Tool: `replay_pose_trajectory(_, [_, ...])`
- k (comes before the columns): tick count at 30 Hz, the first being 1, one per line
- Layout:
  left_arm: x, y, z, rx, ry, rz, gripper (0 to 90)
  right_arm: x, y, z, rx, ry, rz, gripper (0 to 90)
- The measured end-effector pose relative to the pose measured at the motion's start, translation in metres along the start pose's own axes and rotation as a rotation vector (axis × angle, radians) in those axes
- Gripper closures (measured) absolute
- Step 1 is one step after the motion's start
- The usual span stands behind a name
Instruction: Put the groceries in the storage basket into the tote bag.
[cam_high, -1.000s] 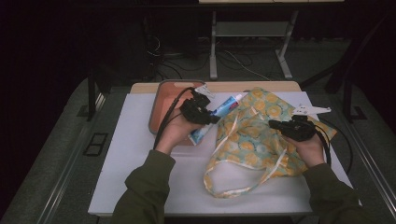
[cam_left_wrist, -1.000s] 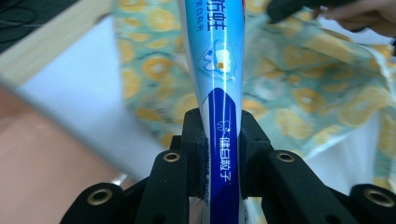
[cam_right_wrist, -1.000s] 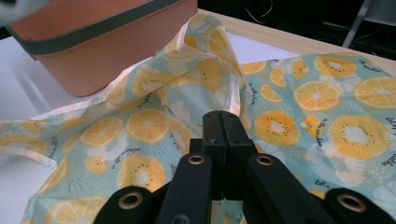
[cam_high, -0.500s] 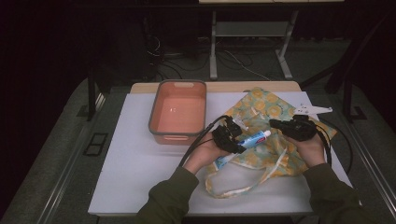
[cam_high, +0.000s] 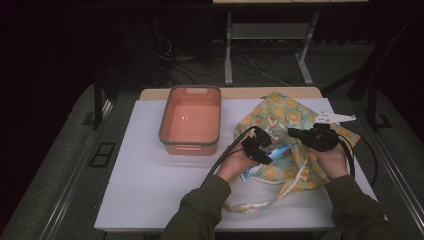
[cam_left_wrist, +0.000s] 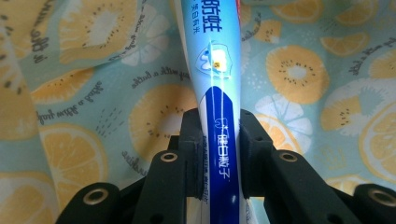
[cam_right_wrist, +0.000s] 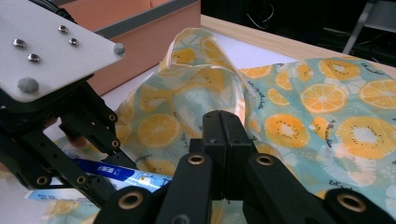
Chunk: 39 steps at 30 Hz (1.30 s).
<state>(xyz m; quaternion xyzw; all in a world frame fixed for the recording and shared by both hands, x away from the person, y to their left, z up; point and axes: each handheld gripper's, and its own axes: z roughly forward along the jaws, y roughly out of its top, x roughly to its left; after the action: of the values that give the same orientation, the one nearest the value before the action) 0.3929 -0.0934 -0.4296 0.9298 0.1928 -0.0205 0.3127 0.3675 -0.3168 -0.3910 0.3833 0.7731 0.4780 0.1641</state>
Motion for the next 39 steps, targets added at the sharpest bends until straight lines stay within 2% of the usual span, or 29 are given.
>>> replay_pose_trajectory(1, [0.0, -0.001, -0.001, -0.017, 0.004, -0.002, 71.3, 0.0, 0.0, 0.0, 0.001, -0.001, 0.0, 89.9])
replay_pose_trajectory(4, [0.002, -0.005, -0.009, -0.065, 0.002, -0.017, 56.6, 0.0, 0.0, 0.0, 0.001, -0.001, -0.001, 89.9])
replay_pose_trajectory(7, [0.001, -0.013, -0.02, -0.082, 0.021, -0.019, 42.2, 0.0, 0.0, -0.001, 0.0, -0.002, -0.002, 90.0])
replay_pose_trajectory(14, [-0.003, -0.041, -0.043, -0.113, 0.071, -0.003, 33.3, 0.001, -0.001, 0.001, 0.006, -0.003, -0.005, 89.9])
replay_pose_trajectory(16, [-0.005, -0.047, -0.044, -0.114, 0.072, -0.002, 32.7, 0.001, -0.001, 0.001, 0.008, -0.002, -0.005, 89.9])
replay_pose_trajectory(18, [-0.007, -0.051, -0.042, -0.093, 0.072, 0.017, 30.4, 0.001, -0.001, 0.002, 0.009, -0.003, -0.003, 89.9])
replay_pose_trajectory(20, [-0.01, -0.054, -0.038, -0.059, 0.091, 0.04, 30.1, 0.001, -0.001, 0.001, 0.01, -0.004, -0.004, 89.9])
replay_pose_trajectory(22, [-0.011, -0.059, -0.036, -0.045, 0.109, 0.043, 30.6, 0.001, -0.001, 0.001, 0.008, -0.004, -0.005, 89.9])
replay_pose_trajectory(24, [-0.011, -0.063, -0.035, -0.043, 0.126, 0.046, 35.0, 0.001, -0.001, 0.001, 0.008, -0.003, -0.006, 89.9])
replay_pose_trajectory(25, [-0.011, -0.065, -0.036, -0.044, 0.145, 0.053, 40.5, 0.001, -0.002, 0.001, 0.009, -0.003, -0.003, 89.9])
replay_pose_trajectory(26, [-0.01, -0.066, -0.037, -0.048, 0.144, 0.052, 45.3, 0.001, -0.002, 0.001, 0.008, -0.003, -0.003, 89.9])
replay_pose_trajectory(27, [-0.01, -0.067, -0.037, -0.05, 0.142, 0.044, 46.0, 0.0, -0.002, 0.001, 0.008, -0.003, -0.001, 89.9])
replay_pose_trajectory(30, [-0.012, -0.065, -0.036, -0.041, 0.159, 0.063, 48.0, 0.001, -0.001, 0.001, 0.007, -0.004, -0.004, 89.9])
replay_pose_trajectory(33, [-0.013, -0.061, -0.034, -0.035, 0.16, 0.064, 50.4, 0.002, -0.001, 0.001, 0.006, -0.003, -0.006, 89.9])
replay_pose_trajectory(39, [-0.013, -0.041, -0.024, -0.022, 0.155, 0.069, 52.3, 0.004, 0.0, 0.003, 0.006, 0.007, -0.012, 90.0])
